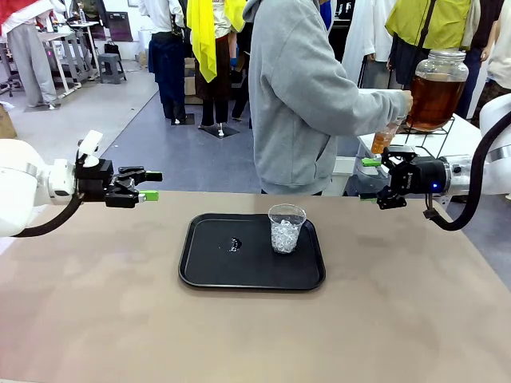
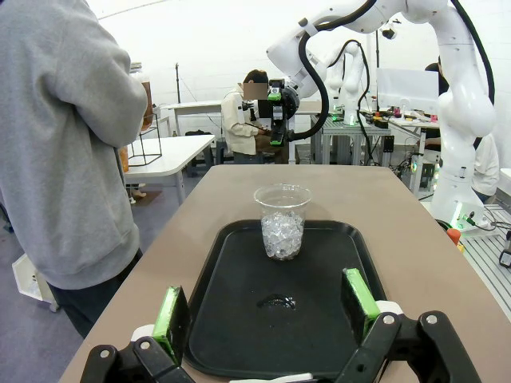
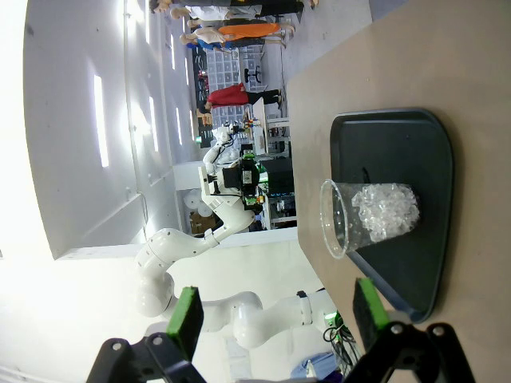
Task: Pour the drink into the iced cup.
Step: Pick up the iced cup indicated by the human and present it to them.
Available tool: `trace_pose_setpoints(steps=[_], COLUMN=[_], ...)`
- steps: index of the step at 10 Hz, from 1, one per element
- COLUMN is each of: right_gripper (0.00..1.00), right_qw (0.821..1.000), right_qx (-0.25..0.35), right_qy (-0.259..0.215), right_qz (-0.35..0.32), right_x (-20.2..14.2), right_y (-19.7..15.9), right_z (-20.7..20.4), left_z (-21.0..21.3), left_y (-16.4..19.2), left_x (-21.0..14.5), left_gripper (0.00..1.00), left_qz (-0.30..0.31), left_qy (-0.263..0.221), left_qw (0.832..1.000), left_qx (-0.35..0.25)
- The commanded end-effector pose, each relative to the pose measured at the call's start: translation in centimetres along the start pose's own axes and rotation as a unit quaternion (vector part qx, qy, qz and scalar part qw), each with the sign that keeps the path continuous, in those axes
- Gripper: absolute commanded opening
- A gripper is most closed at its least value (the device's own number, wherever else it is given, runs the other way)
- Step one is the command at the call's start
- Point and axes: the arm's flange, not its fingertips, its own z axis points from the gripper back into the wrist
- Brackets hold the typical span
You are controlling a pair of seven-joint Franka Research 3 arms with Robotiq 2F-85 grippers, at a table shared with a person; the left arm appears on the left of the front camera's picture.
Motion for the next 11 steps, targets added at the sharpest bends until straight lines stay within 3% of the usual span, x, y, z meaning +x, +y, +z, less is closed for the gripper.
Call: trace_pose_setpoints(steps=[1,11], right_gripper=[1.00,1.00], right_qw=[1.000,1.000], right_qx=[0.001,0.001], right_qy=[-0.001,-0.001], right_qz=[0.001,0.001], right_x=[0.04,0.04], right_y=[0.13,0.13], right_z=[0.02,0.02], left_z=[-0.19,-0.19], left_y=[0.07,0.07], left_x=[0.19,0.19], left_gripper=[1.00,1.00], left_qz=[-0.001,-0.001], left_qy=[-0.002,-0.002], left_qw=[1.000,1.000], left_qx=[0.004,0.004])
